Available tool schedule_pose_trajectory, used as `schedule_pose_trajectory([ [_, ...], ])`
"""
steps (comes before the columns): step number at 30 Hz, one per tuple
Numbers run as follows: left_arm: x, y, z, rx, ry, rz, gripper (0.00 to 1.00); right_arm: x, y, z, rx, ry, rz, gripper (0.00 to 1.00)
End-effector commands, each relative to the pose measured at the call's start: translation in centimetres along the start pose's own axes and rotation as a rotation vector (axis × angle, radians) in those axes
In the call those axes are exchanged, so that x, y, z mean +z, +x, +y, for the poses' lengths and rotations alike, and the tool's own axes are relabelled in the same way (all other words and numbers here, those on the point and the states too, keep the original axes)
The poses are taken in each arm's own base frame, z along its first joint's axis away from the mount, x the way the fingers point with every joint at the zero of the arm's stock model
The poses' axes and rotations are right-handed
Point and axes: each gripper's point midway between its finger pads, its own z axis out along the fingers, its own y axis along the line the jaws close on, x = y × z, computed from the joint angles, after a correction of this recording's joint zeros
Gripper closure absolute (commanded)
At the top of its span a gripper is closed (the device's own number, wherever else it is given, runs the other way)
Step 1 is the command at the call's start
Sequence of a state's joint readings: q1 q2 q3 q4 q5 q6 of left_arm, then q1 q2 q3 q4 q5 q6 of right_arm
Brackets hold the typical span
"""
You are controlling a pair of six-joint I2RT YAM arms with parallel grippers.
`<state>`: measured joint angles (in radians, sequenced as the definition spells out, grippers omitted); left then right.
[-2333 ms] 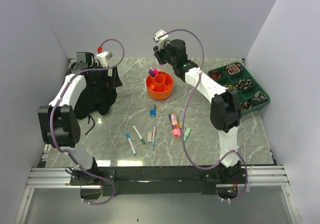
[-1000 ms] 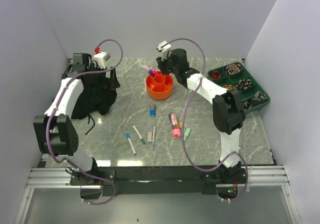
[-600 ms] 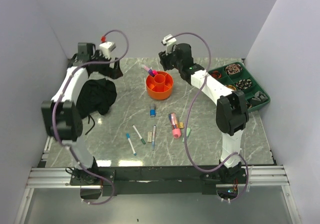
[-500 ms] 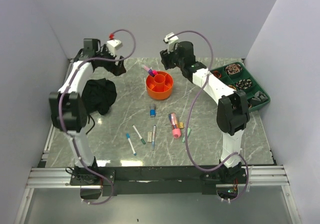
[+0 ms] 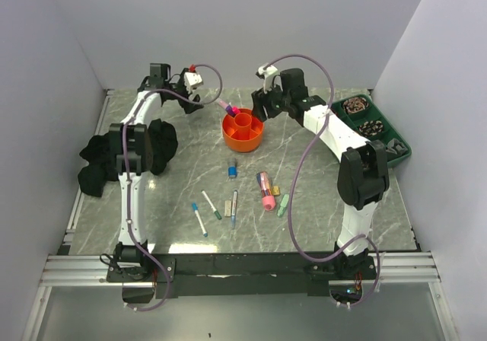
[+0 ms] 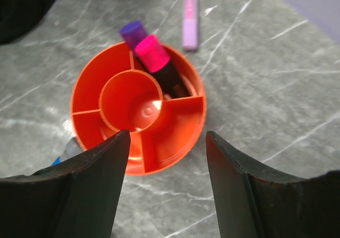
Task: Sort the stationery into containers
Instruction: Move the stationery to the center of the board.
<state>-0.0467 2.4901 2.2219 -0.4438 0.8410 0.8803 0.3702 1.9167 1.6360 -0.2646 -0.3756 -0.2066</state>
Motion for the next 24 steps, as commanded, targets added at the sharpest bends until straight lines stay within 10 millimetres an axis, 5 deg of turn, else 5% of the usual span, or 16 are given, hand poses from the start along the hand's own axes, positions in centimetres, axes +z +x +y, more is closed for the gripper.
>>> schedule_pose_trajectory([
  [1, 1.6, -6.1, 2.3, 0.055, -0.018, -0.233, 0.21, -1.8, -1.6, 1.2, 0.008, -0.067, -0.013, 0.35],
  [3, 2.0, -8.0, 2.9, -0.022, -0.022, -0.372, 0.33, -1.7, -1.9, 1.2, 0.027, -0.074, -0.015, 0.36],
  [9, 6.1, -6.9, 2.4, -0.309, -0.105, -0.348, 0.4, -0.5, -1.3, 0.8, 0.061, -0.075, -0.001, 0.37],
  [12, 7.5, -6.6, 2.0, -0.402, -0.113, -0.33, 0.53, -0.4, -1.5, 0.6, 0.064, -0.065, -0.003, 0.37],
  [16, 8.5, -5.2, 2.2, -0.597, -0.152, -0.265, 0.99, -0.6, -1.3, 0.4, 0.077, -0.055, -0.004, 0.37],
  [20, 9.3, -3.0, 1.9, -0.675, -0.241, -0.161, 0.99, -0.9, -1.1, 0.1, 0.088, -0.045, -0.004, 0.37],
  [24, 10.5, -3.1, 1.0, -0.638, -0.291, -0.081, 0.99, -0.9, -1.0, -0.4, 0.101, -0.041, 0.001, 0.37],
])
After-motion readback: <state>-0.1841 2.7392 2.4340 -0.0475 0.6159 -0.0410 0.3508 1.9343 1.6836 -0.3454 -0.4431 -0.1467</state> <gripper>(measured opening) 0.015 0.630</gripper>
